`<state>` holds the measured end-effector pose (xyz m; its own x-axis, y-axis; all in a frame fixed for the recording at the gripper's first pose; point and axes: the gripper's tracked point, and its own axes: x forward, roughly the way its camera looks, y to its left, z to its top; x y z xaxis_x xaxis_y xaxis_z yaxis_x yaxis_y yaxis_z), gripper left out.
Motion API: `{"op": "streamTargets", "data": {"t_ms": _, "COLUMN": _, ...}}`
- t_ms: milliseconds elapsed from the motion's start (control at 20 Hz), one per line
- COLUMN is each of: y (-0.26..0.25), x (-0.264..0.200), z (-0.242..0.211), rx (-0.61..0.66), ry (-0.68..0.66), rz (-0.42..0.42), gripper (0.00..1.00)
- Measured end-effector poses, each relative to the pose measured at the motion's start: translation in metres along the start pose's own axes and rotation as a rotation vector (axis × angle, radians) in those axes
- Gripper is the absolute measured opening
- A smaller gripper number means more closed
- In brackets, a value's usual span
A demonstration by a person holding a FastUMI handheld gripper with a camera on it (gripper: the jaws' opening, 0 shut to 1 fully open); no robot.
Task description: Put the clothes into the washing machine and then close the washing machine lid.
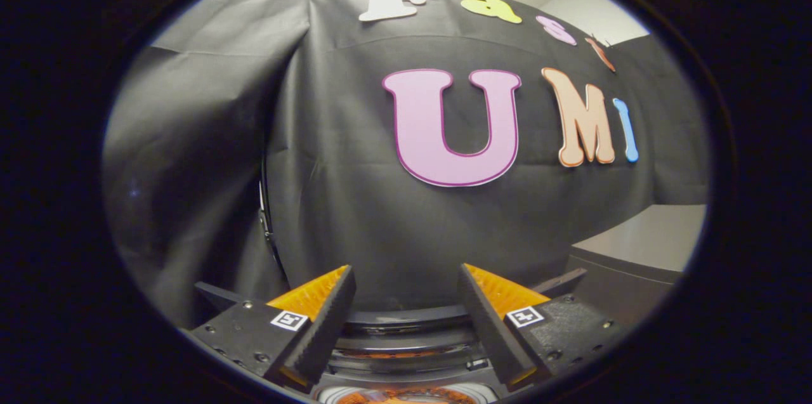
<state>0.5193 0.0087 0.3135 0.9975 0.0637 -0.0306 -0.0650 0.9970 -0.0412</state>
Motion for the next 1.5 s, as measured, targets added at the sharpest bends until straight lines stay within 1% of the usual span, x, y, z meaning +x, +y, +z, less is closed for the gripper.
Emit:
{"op": "streamTargets", "data": {"t_ms": 300, "y": 0.000, "x": -0.004, "z": 0.000, "rx": 0.003, "ry": -0.014, "rz": 0.000, "gripper": 0.98}}
{"op": "streamTargets", "data": {"t_ms": 750, "y": 0.000, "x": -0.013, "z": 0.000, "rx": 0.002, "ry": -0.040, "rz": 0.025, "gripper": 0.98}}
{"op": "streamTargets", "data": {"t_ms": 900, "y": 0.001, "x": -0.019, "z": 0.000, "rx": 0.002, "ry": -0.047, "rz": 0.041, "gripper": 0.98}}
{"op": "streamTargets", "data": {"t_ms": 1500, "y": -0.001, "x": -0.040, "z": -0.004, "rx": 0.007, "ry": -0.064, "rz": 0.061, "gripper": 0.98}}
